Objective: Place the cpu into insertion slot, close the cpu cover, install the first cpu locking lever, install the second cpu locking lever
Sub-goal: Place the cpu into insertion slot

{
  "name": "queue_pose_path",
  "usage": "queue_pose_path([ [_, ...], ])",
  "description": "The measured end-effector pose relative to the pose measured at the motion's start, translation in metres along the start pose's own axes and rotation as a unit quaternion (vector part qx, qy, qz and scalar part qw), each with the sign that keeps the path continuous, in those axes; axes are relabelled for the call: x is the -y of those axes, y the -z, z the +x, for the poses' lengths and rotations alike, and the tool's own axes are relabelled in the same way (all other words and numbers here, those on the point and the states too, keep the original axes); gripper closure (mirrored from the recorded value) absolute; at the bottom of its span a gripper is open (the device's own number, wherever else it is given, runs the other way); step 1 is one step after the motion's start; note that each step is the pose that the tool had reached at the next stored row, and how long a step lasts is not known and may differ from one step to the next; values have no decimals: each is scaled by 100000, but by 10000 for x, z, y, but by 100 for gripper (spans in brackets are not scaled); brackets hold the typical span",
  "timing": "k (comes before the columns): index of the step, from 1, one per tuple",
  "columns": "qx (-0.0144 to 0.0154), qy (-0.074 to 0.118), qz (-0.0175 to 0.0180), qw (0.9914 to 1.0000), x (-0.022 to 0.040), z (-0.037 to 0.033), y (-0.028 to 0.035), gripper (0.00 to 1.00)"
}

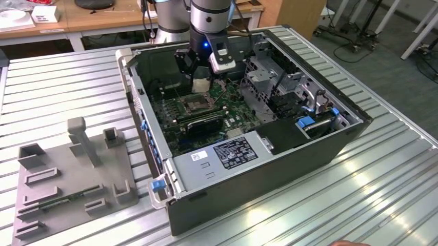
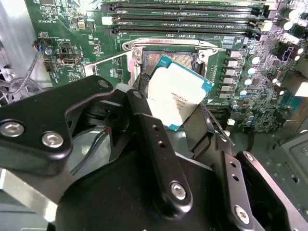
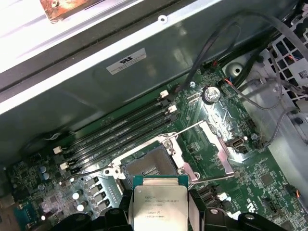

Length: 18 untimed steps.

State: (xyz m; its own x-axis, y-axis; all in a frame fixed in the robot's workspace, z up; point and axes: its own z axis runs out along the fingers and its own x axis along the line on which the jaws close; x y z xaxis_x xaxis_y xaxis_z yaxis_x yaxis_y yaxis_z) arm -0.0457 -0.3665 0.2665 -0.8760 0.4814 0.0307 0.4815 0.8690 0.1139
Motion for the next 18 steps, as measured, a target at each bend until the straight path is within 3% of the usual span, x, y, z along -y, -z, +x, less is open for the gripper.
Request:
queue_pose_path([
  [6, 36, -270, -5, 100000, 0, 1, 0, 46],
  [10, 401, -3472, -101, 99939, 1, 1, -6, 46],
  [14, 807, -7039, -213, 99748, 1, 0, -12, 46],
  [18, 1224, -10655, -325, 99423, 2, 0, -18, 46],
])
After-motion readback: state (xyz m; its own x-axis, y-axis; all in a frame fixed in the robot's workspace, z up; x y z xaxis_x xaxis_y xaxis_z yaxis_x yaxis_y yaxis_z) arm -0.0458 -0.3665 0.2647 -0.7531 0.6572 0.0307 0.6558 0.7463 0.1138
